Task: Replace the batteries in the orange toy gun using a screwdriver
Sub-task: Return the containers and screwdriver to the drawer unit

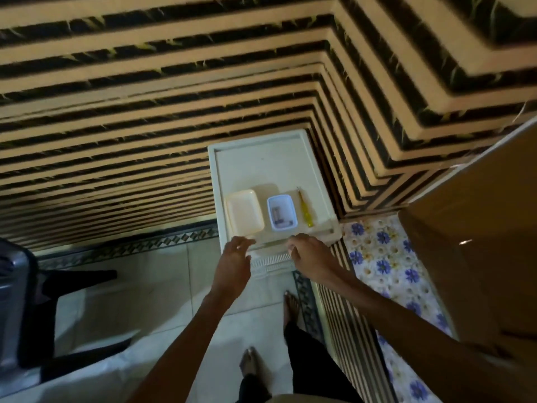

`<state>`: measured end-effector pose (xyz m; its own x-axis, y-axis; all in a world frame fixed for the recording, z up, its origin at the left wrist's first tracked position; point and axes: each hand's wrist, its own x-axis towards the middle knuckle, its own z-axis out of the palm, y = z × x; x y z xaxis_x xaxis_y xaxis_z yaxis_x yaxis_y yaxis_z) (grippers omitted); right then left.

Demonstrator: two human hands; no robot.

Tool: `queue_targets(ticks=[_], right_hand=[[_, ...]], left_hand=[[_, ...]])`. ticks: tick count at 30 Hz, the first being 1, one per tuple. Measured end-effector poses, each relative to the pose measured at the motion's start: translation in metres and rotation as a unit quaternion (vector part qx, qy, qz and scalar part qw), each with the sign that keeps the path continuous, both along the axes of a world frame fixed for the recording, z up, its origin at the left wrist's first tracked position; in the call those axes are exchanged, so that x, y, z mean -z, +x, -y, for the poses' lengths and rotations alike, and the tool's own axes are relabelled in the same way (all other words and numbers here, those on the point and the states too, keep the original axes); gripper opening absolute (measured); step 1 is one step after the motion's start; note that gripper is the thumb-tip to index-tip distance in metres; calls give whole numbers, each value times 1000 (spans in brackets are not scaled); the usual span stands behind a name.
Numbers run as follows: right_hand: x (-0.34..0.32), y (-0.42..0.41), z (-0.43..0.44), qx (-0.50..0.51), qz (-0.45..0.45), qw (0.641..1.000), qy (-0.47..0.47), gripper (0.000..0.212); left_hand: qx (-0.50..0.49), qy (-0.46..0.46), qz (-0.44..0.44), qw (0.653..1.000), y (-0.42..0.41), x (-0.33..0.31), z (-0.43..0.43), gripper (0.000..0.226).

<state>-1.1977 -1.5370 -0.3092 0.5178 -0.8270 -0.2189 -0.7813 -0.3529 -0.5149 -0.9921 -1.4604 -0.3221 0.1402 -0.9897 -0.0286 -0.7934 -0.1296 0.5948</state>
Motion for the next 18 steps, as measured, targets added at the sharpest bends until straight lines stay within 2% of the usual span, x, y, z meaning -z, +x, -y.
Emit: queue_targets(ticks=[3,6,9,12,18], right_hand=[[38,4,-22,-103,-102,989,39,34],[84,5,-41,-145,-162,971,98,34],[126,3,-49,-137,-240,957,83,47],[165,3,-47,-116,-250,959,63,66],[220,7,-41,-137,-263,955,11,88]], left_hand=[[89,16,66,994,4,19,-6,69],[111,-39,73,990,8,42,-15,72],[105,-90,93,986,9,64,-21,77],[111,-108,132,979,7,74,-23,79],[112,-131,192,966,5,87,-24,85]])
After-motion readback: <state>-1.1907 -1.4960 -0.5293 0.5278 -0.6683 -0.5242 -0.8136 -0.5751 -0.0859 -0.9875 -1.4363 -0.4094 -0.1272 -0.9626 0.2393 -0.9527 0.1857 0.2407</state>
